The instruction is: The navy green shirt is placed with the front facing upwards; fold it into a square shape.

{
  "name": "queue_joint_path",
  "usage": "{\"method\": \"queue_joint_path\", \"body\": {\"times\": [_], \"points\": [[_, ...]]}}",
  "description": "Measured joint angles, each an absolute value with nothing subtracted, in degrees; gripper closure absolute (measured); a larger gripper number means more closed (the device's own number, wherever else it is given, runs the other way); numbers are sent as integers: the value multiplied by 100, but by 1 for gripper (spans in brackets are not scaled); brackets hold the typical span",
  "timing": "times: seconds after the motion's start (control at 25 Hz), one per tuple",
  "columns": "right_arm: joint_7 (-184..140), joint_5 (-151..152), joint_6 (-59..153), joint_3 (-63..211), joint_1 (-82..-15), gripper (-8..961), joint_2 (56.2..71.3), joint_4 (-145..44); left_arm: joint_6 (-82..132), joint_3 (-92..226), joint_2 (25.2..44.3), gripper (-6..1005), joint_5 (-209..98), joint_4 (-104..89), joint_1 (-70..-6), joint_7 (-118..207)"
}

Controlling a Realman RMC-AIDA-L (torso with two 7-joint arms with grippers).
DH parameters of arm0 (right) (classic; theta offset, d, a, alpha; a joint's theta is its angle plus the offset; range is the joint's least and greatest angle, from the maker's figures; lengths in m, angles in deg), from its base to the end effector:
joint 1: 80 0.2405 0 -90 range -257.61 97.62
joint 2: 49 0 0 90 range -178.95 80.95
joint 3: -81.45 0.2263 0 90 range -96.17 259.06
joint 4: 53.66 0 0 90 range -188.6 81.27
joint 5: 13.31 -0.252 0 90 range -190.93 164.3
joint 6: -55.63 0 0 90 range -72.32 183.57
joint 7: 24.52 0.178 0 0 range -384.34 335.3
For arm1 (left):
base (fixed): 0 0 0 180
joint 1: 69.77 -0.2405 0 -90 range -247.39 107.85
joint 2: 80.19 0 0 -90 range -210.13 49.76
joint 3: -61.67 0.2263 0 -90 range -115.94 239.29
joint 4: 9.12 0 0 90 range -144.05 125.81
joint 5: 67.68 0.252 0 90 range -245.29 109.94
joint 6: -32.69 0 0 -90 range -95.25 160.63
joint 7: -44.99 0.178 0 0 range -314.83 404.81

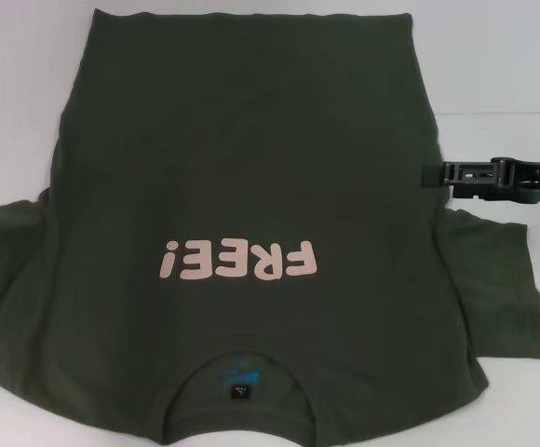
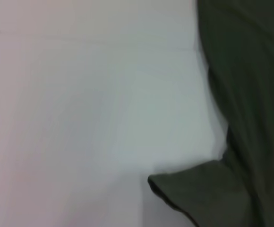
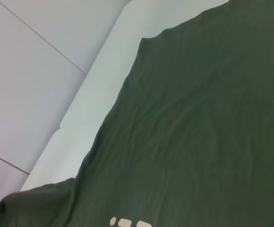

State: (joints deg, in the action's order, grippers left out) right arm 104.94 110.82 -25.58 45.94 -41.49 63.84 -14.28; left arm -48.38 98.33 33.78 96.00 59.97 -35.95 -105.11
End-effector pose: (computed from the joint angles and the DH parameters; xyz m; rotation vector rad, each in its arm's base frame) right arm 0.2530 0.4276 0.0423 -2.3018 1.5728 0.6113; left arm -0.3228 0.4084 0.1643 -1.7724 -1.4914 0.1373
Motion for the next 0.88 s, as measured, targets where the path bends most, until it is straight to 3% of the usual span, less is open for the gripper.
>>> {"method": "queue_joint_path", "body": {"times": [0.36, 0.52, 0.68, 0.88], "points": [[10494, 11078, -2559, 4593, -4150, 13, 6384, -1429, -5563, 10088, 3381, 985, 9606, 6624, -3407, -10929], [10494, 11078, -2569, 4585, -4146, 13, 6405, -1430, -5955, 10102, 3487, 983, 9575, 6435, -3205, -11203], [10494, 11078, -2575, 4578, -4142, 13, 6414, -1485, -6044, 10082, 3725, 981, 9531, 5911, -2860, -11376], [10492, 11078, -2559, 4565, -4143, 13, 6404, -1520, -5707, 9970, 3757, 979, 9529, 5107, -2449, -11442]]}}
